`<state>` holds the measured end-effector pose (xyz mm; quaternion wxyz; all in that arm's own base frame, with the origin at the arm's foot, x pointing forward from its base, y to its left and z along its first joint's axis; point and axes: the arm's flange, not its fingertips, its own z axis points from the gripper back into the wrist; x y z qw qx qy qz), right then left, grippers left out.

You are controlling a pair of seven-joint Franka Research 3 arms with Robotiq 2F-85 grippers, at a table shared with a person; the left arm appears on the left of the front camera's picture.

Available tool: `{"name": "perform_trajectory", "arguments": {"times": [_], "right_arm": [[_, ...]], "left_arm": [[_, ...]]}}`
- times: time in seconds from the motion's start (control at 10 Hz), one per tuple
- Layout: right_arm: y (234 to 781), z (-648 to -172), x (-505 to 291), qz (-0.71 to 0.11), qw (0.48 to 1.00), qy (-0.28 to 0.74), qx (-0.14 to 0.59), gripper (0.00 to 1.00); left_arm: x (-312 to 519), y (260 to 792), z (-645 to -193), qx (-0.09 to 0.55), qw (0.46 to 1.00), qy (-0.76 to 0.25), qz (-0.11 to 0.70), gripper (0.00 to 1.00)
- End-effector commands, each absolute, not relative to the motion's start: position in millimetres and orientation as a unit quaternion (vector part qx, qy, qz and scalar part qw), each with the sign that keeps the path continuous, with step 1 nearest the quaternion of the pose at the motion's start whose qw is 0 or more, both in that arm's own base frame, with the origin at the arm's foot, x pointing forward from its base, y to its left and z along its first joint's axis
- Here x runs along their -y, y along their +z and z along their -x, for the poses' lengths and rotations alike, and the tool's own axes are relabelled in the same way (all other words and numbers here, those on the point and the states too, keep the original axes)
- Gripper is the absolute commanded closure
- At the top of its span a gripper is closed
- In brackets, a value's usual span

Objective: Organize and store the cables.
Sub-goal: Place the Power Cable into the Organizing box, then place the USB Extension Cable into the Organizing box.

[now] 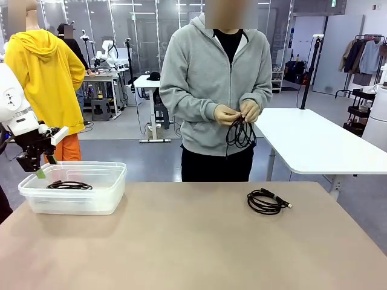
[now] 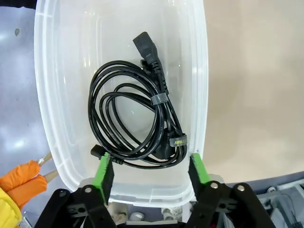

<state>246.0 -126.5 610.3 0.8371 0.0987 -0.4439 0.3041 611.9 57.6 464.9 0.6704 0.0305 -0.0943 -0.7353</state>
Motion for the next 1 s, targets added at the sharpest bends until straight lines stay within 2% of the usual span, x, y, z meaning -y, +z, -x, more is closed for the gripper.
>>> {"name": "perform_trajectory", "arguments": {"times": [0.0,0.2,0.3,0.9], "right_arm": [[609.5,-245.8,127.1,-0.099,0.837,0.304,0.444,0.00],[609.5,-245.8,127.1,-0.099,0.837,0.304,0.444,0.00],[609.5,-245.8,127.1,-0.099,0.837,0.304,0.444,0.00],[609.5,-245.8,127.1,-0.099,0.837,0.304,0.444,0.00]], "left_arm": [[-59.2,466.1,-614.3,0.092,0.675,-0.731,-0.044,0.00],[-59.5,464.8,-616.8,0.084,0.688,-0.719,-0.055,0.00],[-58.6,465.1,-612.0,0.093,0.670,-0.735,-0.033,0.00],[-58.6,465.1,-612.0,0.093,0.670,-0.735,-0.033,0.00]]}}
